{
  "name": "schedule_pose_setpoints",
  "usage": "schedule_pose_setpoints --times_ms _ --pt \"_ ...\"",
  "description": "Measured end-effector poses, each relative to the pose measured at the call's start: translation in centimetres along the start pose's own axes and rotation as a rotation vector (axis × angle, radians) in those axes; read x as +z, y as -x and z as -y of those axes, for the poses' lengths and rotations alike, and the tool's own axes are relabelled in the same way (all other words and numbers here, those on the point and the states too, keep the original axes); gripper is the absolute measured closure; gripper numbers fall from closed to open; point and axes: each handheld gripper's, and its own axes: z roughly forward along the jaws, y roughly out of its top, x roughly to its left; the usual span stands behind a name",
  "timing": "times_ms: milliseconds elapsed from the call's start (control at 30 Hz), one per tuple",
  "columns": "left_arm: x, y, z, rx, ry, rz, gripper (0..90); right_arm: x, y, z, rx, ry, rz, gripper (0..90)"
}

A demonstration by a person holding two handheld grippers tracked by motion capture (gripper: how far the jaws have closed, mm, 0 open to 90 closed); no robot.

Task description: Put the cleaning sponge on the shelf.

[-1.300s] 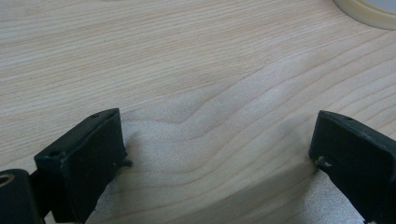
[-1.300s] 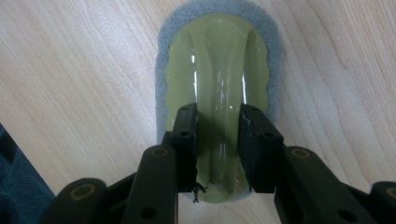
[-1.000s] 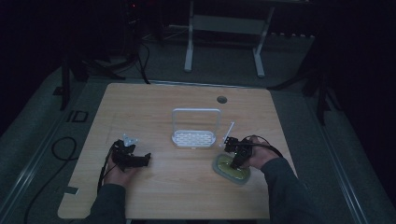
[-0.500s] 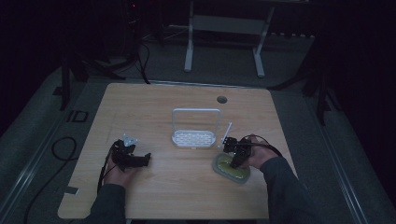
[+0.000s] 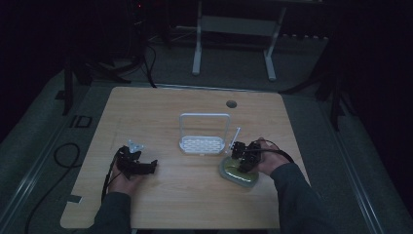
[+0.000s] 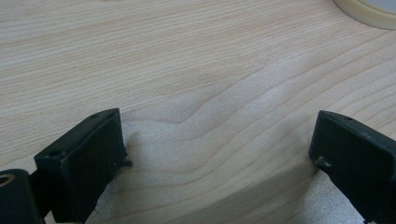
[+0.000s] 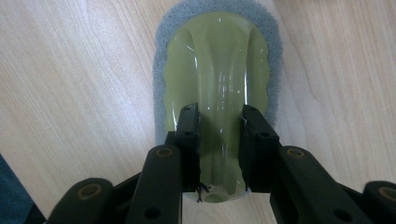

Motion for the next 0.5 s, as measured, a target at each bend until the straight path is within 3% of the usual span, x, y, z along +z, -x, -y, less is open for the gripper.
schedule_pose_setpoints --times_ms 500 --pt "0.0 0.0 0.0 -0.001 0.000 0.000 3.4 -1.1 -0.4 -1.3 -0.066 0.049 0.067 71.6"
